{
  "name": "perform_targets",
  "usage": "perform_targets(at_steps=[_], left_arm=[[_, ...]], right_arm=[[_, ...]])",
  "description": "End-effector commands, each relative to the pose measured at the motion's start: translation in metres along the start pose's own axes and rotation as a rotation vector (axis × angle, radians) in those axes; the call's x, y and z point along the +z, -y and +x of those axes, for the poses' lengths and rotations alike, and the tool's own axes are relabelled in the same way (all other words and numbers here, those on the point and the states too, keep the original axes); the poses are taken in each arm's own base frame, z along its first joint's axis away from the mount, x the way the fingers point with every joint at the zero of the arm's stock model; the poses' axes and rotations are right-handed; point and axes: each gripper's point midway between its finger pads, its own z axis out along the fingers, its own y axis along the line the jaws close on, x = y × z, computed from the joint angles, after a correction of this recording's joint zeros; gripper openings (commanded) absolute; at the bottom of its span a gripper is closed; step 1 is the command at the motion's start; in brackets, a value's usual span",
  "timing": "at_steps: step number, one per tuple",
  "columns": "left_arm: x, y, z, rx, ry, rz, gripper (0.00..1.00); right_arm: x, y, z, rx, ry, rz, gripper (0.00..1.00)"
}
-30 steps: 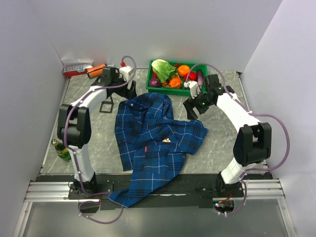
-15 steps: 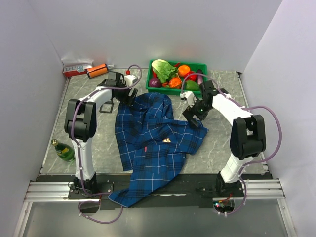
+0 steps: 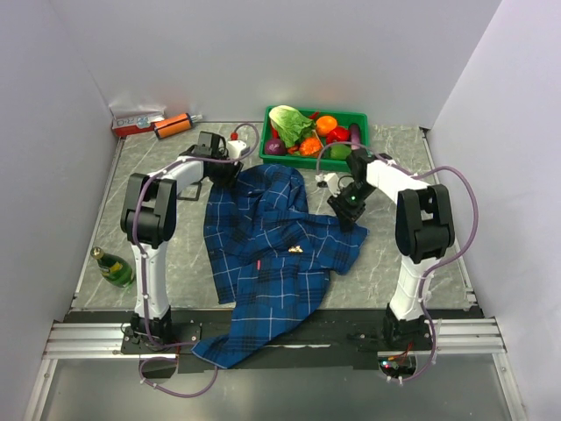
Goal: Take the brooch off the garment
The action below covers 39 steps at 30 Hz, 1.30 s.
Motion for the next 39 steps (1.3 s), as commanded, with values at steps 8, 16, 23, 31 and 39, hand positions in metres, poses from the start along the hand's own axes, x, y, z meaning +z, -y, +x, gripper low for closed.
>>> perform_targets(at_steps=[8,16,23,31,39], left_arm=[[-0.057,0.003,-0.094,0.064,0.215,0.017,0.01],[-0.285,-0.024,-0.266,0.178,0.816,-0.232,0.01],[-0.392,-0.029,-0.270,0.205,0.952,-0.360,0.01],[-0.358,0.017,-0.182,0.213,0.760,-0.211,0.01],[-0.268,0.064,-0.067,0.130,0.473,0.050,0.11]], right_arm=[[-0.153,0.043,-0.073,-0.009,0.366,0.402,0.00],[-0.326,0.063,-0.081,0.035,0.683,0.806,0.00],[-0.373,0.019,-0.063,-0.043,0.800,0.970,0.00],[-0.298,0.032,0.017,0.108,0.608,0.955,0.00],[-0.177,0.016,0.072,0.035,0.324,0.655,0.31]])
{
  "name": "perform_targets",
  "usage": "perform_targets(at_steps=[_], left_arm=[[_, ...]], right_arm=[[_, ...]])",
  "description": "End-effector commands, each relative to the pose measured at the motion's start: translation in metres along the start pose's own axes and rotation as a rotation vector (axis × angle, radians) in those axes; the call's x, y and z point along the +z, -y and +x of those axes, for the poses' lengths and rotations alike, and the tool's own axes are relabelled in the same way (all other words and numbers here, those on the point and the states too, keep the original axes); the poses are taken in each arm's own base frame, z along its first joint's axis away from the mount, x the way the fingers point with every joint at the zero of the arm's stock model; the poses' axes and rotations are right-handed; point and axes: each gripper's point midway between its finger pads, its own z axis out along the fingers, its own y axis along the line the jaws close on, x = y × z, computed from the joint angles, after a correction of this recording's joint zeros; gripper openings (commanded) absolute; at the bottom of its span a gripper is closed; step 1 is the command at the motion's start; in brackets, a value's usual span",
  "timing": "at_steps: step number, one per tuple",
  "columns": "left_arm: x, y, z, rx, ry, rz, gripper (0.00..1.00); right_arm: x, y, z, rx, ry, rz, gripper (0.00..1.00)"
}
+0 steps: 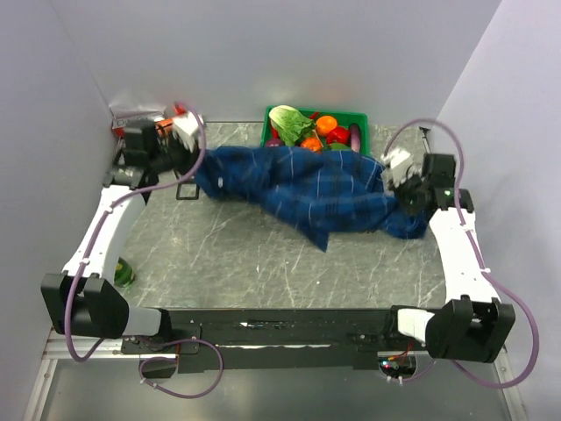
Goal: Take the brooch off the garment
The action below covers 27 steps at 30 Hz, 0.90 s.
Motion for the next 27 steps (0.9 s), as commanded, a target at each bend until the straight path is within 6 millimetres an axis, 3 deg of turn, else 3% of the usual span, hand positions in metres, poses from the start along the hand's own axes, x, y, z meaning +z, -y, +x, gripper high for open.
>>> perform_targets(at_steps=[1,3,5,7,8,10,11,14,16,19,22,27], left_arm=[[-0.008,0.032,0.032,-0.014,-0.054,0.117,0.36],[-0.005,0.029,0.029,-0.025,-0.037,0.107,0.50],[0.000,0.026,0.019,-0.051,-0.011,0.106,0.59],[0.010,0.022,0.014,-0.071,0.011,0.108,0.67],[0.012,0.021,0.006,-0.089,0.023,0.108,0.67],[0.022,0.024,0.009,-0.119,0.000,0.140,0.68],[0.023,0.023,0.002,-0.116,0.007,0.145,0.68],[0.024,0.031,0.004,-0.090,-0.001,0.197,0.67],[0.021,0.047,0.003,-0.015,0.019,0.251,0.66],[0.032,0.080,0.015,0.151,0.011,0.327,0.66],[0.047,0.120,0.024,0.227,0.003,0.434,0.64],[0.058,0.197,0.050,0.295,0.015,0.635,0.52]], right_arm=[[0.003,-0.029,0.032,-0.066,-0.092,-0.151,0.40],[-0.004,-0.033,0.016,-0.026,-0.062,-0.207,0.61],[-0.005,-0.024,-0.006,0.019,-0.018,-0.222,0.70],[0.004,-0.030,-0.017,0.082,-0.008,-0.299,0.72],[0.003,-0.024,-0.031,0.092,0.016,-0.302,0.72],[0.011,-0.026,-0.038,0.143,0.005,-0.359,0.73],[0.008,-0.021,-0.050,0.136,0.028,-0.360,0.73],[0.007,-0.020,-0.062,0.087,0.069,-0.334,0.73],[-0.002,-0.024,-0.068,0.027,0.116,-0.315,0.73],[-0.002,-0.043,-0.057,0.028,0.103,-0.368,0.69],[-0.014,-0.078,-0.031,0.004,0.006,-0.496,0.67],[-0.023,-0.078,-0.002,-0.067,-0.031,-0.407,0.73]])
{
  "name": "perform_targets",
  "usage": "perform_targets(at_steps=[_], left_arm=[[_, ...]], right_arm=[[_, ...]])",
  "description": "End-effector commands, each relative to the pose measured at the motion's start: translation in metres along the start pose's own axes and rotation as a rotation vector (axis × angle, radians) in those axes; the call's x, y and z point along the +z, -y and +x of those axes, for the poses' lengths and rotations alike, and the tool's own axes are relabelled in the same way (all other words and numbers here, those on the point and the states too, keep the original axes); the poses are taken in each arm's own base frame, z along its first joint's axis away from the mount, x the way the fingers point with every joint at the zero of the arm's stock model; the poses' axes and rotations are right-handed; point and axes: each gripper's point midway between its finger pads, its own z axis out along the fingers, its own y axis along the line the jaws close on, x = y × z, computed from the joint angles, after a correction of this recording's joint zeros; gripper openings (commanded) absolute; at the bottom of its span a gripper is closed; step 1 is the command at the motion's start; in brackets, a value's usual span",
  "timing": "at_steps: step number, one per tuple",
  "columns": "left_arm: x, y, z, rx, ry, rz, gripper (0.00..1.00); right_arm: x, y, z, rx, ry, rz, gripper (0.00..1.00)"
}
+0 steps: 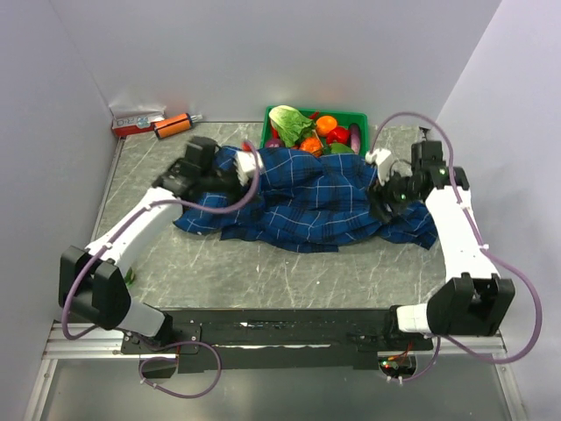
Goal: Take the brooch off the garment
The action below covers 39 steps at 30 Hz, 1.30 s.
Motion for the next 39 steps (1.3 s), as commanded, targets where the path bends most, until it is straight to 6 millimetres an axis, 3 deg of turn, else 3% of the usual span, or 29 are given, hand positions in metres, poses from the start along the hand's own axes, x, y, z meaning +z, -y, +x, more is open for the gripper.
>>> perform_targets(at_steps=[1,3,7,10,12,15,17,22,23,24,28,32,36,38,39], left_arm=[[0.037,0.051,0.010,0.144,0.032,0.170,0.47],[0.056,0.082,0.024,0.202,0.010,0.251,0.42],[0.093,0.126,0.056,0.245,-0.074,0.401,0.29],[0.119,0.142,0.062,0.283,-0.097,0.462,0.22],[0.136,0.155,0.072,0.303,-0.122,0.497,0.23],[0.158,0.161,0.084,0.357,-0.162,0.494,0.27],[0.171,0.152,0.086,0.385,-0.185,0.418,0.34],[0.180,0.140,0.093,0.385,-0.238,0.321,0.36],[0.179,0.134,0.099,0.394,-0.271,0.296,0.36],[0.176,0.135,0.118,0.388,-0.340,0.316,0.36],[0.168,0.124,0.149,0.426,-0.490,0.306,0.31],[0.153,0.105,0.162,0.416,-0.553,0.264,0.24],[0.140,0.086,0.152,0.379,-0.531,0.217,0.01],[0.133,0.073,0.141,0.305,-0.494,0.193,0.01],[0.127,0.065,0.123,0.290,-0.451,0.163,0.01]], right_arm=[[-0.016,-0.016,0.019,-0.055,-0.035,0.029,0.73],[-0.020,-0.025,0.022,-0.023,-0.044,0.006,0.72],[-0.023,-0.034,0.025,0.029,-0.045,-0.004,0.70],[-0.024,-0.038,0.032,0.040,-0.042,0.017,0.69],[-0.024,-0.042,0.034,0.047,-0.033,0.019,0.69],[-0.023,-0.047,0.039,0.069,-0.033,0.012,0.69],[-0.022,-0.048,0.039,0.070,-0.027,0.014,0.69],[-0.018,-0.049,0.038,0.065,-0.001,0.007,0.70],[-0.017,-0.049,0.037,0.069,0.002,0.004,0.70],[-0.014,-0.046,0.035,0.074,0.007,0.005,0.70],[-0.008,-0.039,0.026,0.097,0.034,0.005,0.70],[0.001,-0.028,0.022,0.106,0.030,0.022,0.71],[0.013,-0.015,0.034,0.057,-0.034,0.032,0.74],[0.014,-0.012,0.042,0.010,-0.073,0.030,0.78],[0.015,-0.011,0.046,-0.004,-0.093,0.032,0.80]])
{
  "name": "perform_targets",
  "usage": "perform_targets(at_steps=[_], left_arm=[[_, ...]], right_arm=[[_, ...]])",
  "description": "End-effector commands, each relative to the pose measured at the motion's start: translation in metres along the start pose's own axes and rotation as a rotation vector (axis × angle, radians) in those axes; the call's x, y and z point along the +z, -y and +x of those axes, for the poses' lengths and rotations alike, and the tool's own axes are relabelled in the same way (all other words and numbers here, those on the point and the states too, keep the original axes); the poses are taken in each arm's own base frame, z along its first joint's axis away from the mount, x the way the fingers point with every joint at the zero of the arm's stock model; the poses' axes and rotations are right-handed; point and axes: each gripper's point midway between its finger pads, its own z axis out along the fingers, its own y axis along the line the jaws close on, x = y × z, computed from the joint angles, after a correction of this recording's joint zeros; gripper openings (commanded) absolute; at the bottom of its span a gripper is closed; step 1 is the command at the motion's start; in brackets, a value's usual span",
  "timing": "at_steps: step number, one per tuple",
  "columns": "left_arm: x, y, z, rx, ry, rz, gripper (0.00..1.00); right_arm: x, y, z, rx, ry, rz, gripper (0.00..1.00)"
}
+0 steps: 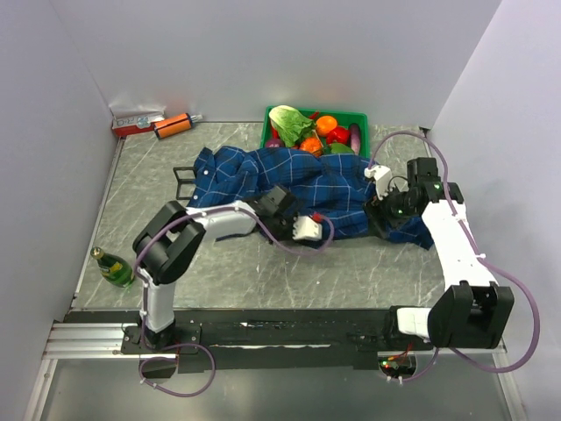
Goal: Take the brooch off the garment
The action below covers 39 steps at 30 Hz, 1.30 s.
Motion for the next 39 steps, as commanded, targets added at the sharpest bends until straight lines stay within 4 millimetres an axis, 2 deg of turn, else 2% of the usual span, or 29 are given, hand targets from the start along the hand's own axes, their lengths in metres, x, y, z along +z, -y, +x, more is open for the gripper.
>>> perform_targets(at_steps=[1,2,3,4,5,6,9,11,12,14,15,16,17,18,20,22,23,24,25,26,27,30,32,34,39], left_arm=[[-0.052,-0.028,0.001,-0.132,0.051,-0.060,0.01],[-0.065,-0.039,0.002,-0.154,0.079,-0.088,0.01],[-0.089,-0.052,-0.012,-0.144,0.138,-0.142,0.01],[-0.102,-0.056,-0.018,-0.146,0.178,-0.157,0.01],[-0.117,-0.065,-0.018,-0.155,0.202,-0.191,0.01],[-0.139,-0.074,-0.029,-0.143,0.245,-0.241,0.01],[-0.182,-0.088,-0.043,-0.121,0.312,-0.304,0.01],[-0.198,-0.092,-0.047,-0.092,0.329,-0.326,0.01],[-0.203,-0.093,-0.047,-0.077,0.328,-0.331,0.01],[-0.212,-0.096,-0.049,-0.083,0.345,-0.354,0.01],[-0.218,-0.099,-0.052,-0.104,0.358,-0.367,0.01],[-0.220,-0.101,-0.054,-0.117,0.362,-0.373,0.01],[-0.219,-0.103,-0.054,-0.139,0.356,-0.369,0.01],[-0.227,-0.110,-0.060,-0.153,0.362,-0.387,0.01],[-0.217,-0.107,-0.050,-0.199,0.306,-0.344,0.01],[-0.220,-0.107,-0.053,-0.225,0.300,-0.324,0.21],[-0.217,-0.102,-0.050,-0.232,0.296,-0.305,0.45],[-0.203,-0.089,-0.042,-0.214,0.277,-0.262,0.60],[-0.195,-0.082,-0.037,-0.199,0.251,-0.256,0.66],[-0.184,-0.074,-0.040,-0.161,0.238,-0.248,0.70],[-0.166,-0.060,-0.025,-0.126,0.184,-0.220,0.70],[-0.137,-0.049,-0.008,-0.085,0.107,-0.205,0.71],[-0.122,-0.051,0.008,-0.090,0.048,-0.226,0.72],[-0.114,-0.053,0.014,-0.076,0.024,-0.223,0.71],[-0.092,-0.060,0.029,-0.102,-0.041,-0.215,0.68]], right_arm=[[0.002,0.017,0.004,-0.123,-0.051,0.052,0.81],[0.008,0.027,0.006,-0.130,-0.072,0.077,0.81],[0.010,0.038,0.011,-0.135,-0.107,0.128,0.81],[0.012,0.045,0.011,-0.149,-0.114,0.149,0.81],[0.016,0.059,0.005,-0.164,-0.101,0.199,0.81],[0.017,0.066,0.003,-0.167,-0.109,0.221,0.82],[0.027,0.085,-0.005,-0.176,-0.145,0.250,0.82],[0.034,0.093,-0.009,-0.164,-0.151,0.254,0.80],[0.032,0.098,-0.019,-0.170,-0.128,0.271,0.80],[0.029,0.095,-0.029,-0.192,-0.100,0.242,0.78],[0.019,0.093,-0.041,-0.198,-0.073,0.237,0.78],[0.015,0.084,-0.051,-0.210,-0.021,0.185,0.77],[-0.001,0.084,-0.058,-0.213,0.027,0.186,0.77],[-0.012,0.081,-0.067,-0.232,0.066,0.180,0.78],[-0.028,0.071,-0.070,-0.290,0.113,0.170,0.80],[-0.026,0.072,-0.057,-0.332,0.106,0.175,0.82],[-0.028,0.073,-0.055,-0.346,0.112,0.198,0.82],[-0.020,0.075,-0.041,-0.327,0.093,0.196,0.83],[-0.019,0.076,-0.038,-0.323,0.095,0.205,0.84],[-0.016,0.079,-0.034,-0.314,0.089,0.209,0.84],[-0.014,0.082,-0.030,-0.292,0.081,0.214,0.84],[-0.007,0.090,-0.019,-0.261,0.047,0.220,0.86],[-0.004,0.097,-0.011,-0.247,0.037,0.241,0.86],[-0.003,0.108,-0.009,-0.250,0.032,0.274,0.87],[0.010,0.119,0.004,-0.274,0.000,0.253,0.87]])
